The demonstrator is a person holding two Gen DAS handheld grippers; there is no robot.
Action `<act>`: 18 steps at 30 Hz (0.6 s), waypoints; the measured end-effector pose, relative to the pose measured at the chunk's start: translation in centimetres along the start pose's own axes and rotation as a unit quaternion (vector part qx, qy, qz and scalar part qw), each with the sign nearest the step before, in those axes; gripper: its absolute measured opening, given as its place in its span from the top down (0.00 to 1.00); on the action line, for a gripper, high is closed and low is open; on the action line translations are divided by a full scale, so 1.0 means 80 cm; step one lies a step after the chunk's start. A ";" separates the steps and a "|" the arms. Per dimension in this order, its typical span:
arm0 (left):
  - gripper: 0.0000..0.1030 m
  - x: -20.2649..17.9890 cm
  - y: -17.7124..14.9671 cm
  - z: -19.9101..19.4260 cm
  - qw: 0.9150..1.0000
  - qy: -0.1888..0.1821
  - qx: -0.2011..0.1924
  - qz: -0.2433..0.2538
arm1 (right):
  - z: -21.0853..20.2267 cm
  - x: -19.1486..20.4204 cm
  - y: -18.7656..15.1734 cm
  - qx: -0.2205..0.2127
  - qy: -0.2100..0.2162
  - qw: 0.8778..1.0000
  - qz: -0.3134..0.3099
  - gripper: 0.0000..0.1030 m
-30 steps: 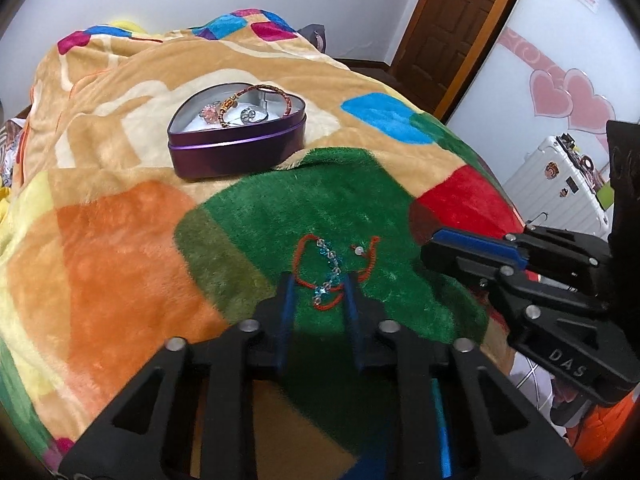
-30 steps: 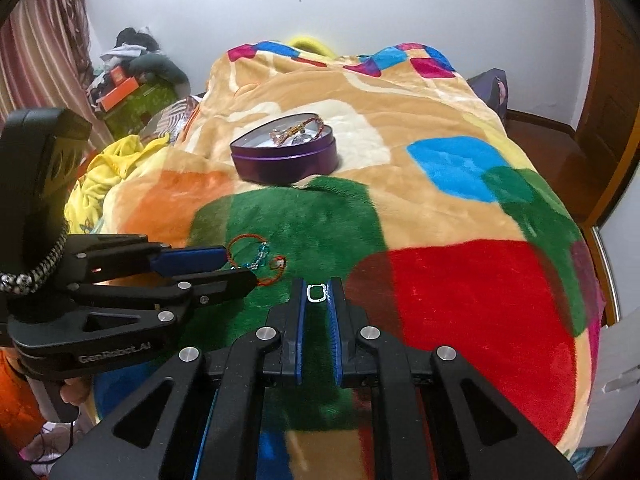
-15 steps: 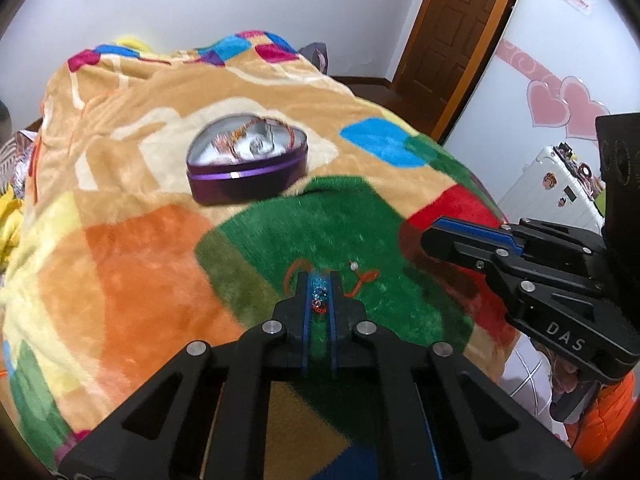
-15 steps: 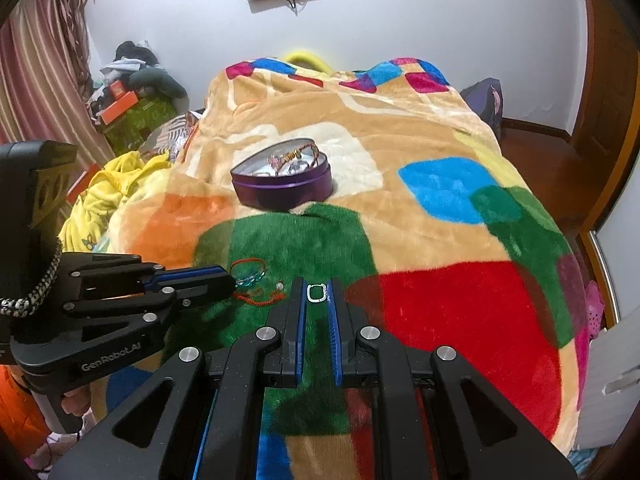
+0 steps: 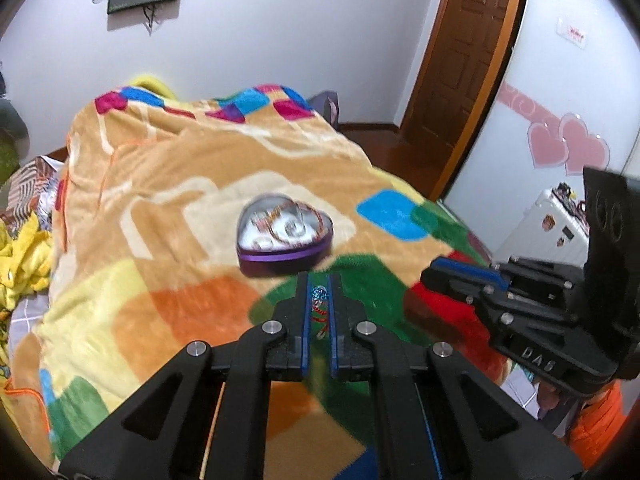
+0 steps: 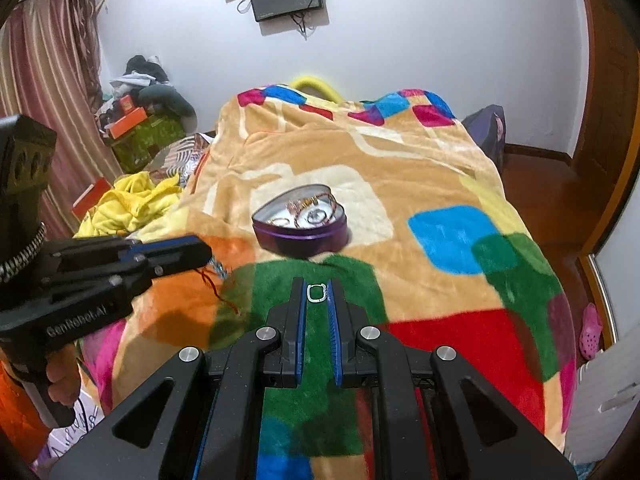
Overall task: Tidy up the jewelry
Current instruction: 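Carry the bracelet and earring into the heart tin and lower them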
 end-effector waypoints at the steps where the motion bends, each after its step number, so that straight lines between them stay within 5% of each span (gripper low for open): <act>1: 0.94 0.002 0.005 -0.003 1.000 0.001 -0.005 -0.001 | 0.001 0.001 0.002 -0.001 0.000 1.000 -0.001 0.91; 18: 0.94 0.031 0.069 -0.011 0.998 0.016 -0.060 -0.006 | 0.013 0.017 0.057 -0.039 0.018 0.999 -0.016 0.91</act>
Point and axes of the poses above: each gripper's, at about its wrist camera, not at the fingertips, and z roughly the way its jaws point, x to its left, y to its top, the point moved 10 cm from there along z, roughly the way its jaws point, and after that the axes turned 5 degrees about y, right-handed, at the moved point
